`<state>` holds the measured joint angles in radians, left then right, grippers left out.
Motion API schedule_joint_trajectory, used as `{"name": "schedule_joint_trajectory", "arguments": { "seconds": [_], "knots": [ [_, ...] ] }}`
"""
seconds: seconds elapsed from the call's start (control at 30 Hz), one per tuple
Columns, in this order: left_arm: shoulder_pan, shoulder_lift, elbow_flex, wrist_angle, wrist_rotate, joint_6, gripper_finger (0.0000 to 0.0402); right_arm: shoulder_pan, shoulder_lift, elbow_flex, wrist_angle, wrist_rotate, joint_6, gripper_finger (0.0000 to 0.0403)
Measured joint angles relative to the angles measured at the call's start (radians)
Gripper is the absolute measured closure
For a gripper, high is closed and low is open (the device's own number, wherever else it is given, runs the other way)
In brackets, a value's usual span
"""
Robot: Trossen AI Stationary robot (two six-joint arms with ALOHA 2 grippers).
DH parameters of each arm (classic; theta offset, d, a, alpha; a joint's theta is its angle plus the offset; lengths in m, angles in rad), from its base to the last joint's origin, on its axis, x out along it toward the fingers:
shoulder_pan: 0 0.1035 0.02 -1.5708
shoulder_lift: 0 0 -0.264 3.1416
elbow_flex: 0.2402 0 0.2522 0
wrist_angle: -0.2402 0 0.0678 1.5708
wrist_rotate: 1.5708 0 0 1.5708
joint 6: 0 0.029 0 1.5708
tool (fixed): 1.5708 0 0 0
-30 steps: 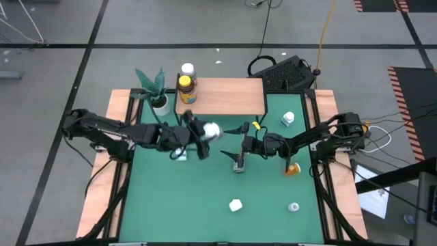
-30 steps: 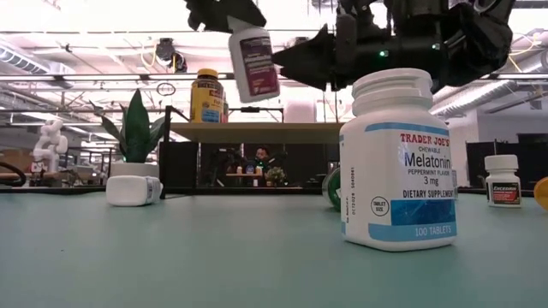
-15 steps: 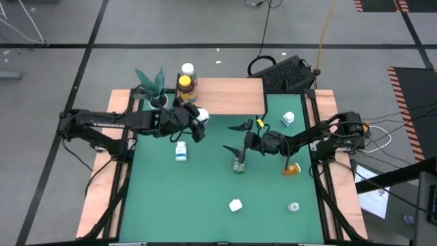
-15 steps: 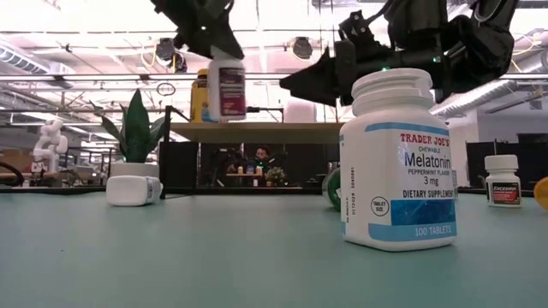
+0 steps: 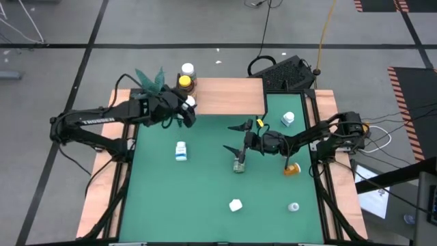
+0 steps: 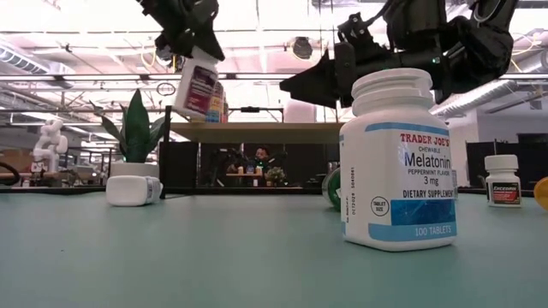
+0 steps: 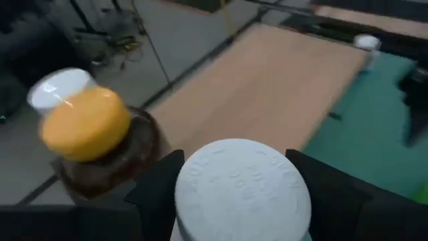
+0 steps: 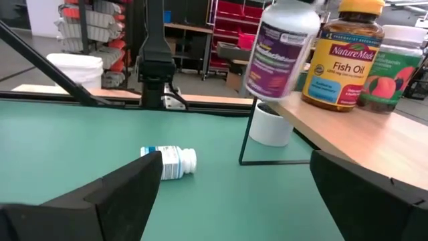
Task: Pick and place medicine bottles onto shelf by color
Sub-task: Put the violet pill bottle on the shelf
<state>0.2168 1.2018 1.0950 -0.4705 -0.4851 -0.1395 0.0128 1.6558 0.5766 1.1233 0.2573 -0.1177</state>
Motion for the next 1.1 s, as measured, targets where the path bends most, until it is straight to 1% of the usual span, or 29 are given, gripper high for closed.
{"name": "schedule_joint_trajectory", "arguments": {
  "seconds": [0.17,0.3,0.4,0.47,0.57,0.83,0.93,1.1],
  "knots": [
    [0.063,-0.001,-0.003,-0.006,0.071,0.005,0.0166,0.0,0.0,0.0,0.0,0.0,0.0,0.0028],
    [0.101,-0.001,-0.003,0.0,0.101,0.002,0.0159,0.0,0.0,0.0,-0.005,0.0,0.0,0.0028],
    [0.12,-0.001,-0.003,-0.007,0.108,0.006,0.0141,0.0,0.0,0.0,-0.007,0.0,-0.002,0.0028],
    [0.132,0.0,-0.003,-0.009,0.115,0.006,0.0137,0.0,0.0,0.0,-0.01,0.0,-0.002,0.0028],
    [0.143,0.0,-0.003,-0.009,0.123,0.007,0.0145,0.0,0.0,0.0,-0.011,0.0,-0.002,0.0028],
    [0.145,0.0,-0.003,-0.002,0.123,0.01,0.0186,0.0,0.0,0.0,-0.014,0.0,-0.003,0.0028],
    [0.145,0.0,-0.003,0.0,0.123,0.013,0.0185,0.0,0.0,0.0,-0.014,-0.001,-0.003,0.0028],
    [0.149,0.0,-0.003,0.019,0.119,0.013,0.0171,0.0,0.0,0.0,-0.014,0.0,-0.003,0.0028]
  ]
}}
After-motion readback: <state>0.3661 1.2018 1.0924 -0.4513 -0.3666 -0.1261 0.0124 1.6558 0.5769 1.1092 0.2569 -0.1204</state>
